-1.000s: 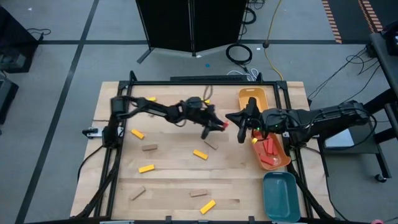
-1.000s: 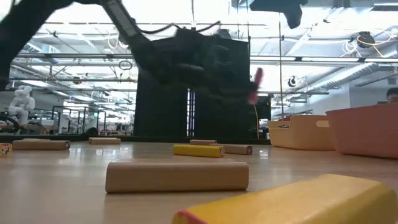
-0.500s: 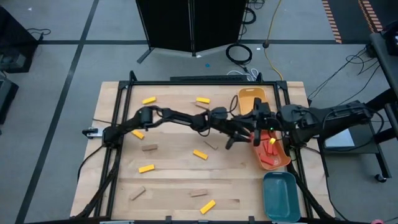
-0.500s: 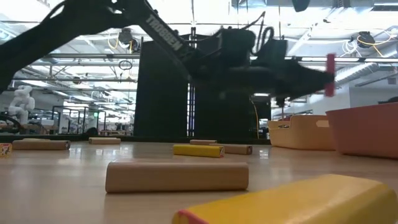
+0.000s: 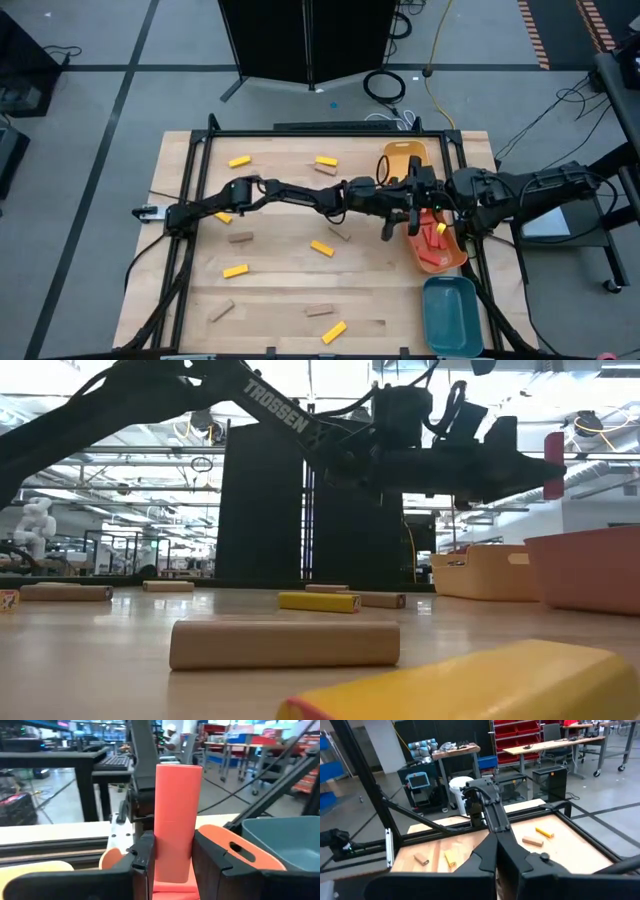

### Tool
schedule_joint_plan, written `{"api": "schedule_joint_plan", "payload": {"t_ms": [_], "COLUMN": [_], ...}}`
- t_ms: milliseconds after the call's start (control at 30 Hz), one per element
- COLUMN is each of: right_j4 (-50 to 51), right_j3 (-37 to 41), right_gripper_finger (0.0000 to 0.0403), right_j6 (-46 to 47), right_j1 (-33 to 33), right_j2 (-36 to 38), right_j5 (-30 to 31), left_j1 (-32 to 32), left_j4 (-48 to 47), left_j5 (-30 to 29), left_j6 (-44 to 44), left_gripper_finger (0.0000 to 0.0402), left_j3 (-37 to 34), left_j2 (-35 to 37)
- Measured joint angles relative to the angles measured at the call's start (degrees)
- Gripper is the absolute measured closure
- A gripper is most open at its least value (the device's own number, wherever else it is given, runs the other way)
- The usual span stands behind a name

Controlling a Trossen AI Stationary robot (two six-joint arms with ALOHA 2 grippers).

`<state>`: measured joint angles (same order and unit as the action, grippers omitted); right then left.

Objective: Sort blocks
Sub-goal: Put the red block into the orange bin, then put the brown block into the blue bin

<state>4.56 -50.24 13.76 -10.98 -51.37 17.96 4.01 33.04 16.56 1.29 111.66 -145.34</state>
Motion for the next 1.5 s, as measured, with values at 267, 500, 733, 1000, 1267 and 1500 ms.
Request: {"api": "schedule_joint_plan", "payload": {"t_ms": [267,500,733,1000,1267,1500], "right_j4": [0.0,-0.1,-1.4,-3.4,-3.0,-3.0], "right_j3": [0.0,0.0,0.0,0.0,0.0,0.0], "right_gripper_finger": [0.0403,0.0403,0.0403,0.0403,0.0403,0.0403], "right_j6": [-2.7,-2.9,-2.6,-3.1,-3.0,-4.1], "right_j1": [0.0,0.5,0.5,0.5,0.5,0.5], "right_j2": [0.0,0.0,-0.1,0.0,-0.1,0.0], "right_j5": [1.8,3.3,3.4,3.3,3.1,3.1], "left_j1": [-3.1,-5.4,-5.1,-3.8,-2.8,-2.2], "left_j4": [0.2,2.9,3.5,-0.8,-17.8,-30.3], "left_j5": [-3.8,-8.4,-8.9,-9.4,-8.7,-3.4], "left_j6": [-1.0,1.1,-0.2,-0.9,-0.9,5.3], "left_gripper_finger": [0.0316,0.0316,0.0315,0.0282,0.0241,0.0205], "left_j3": [0.0,0.0,1.6,6.8,11.7,16.2], "left_j2": [0.0,-0.5,-3.4,-6.2,-6.4,-4.6]}}
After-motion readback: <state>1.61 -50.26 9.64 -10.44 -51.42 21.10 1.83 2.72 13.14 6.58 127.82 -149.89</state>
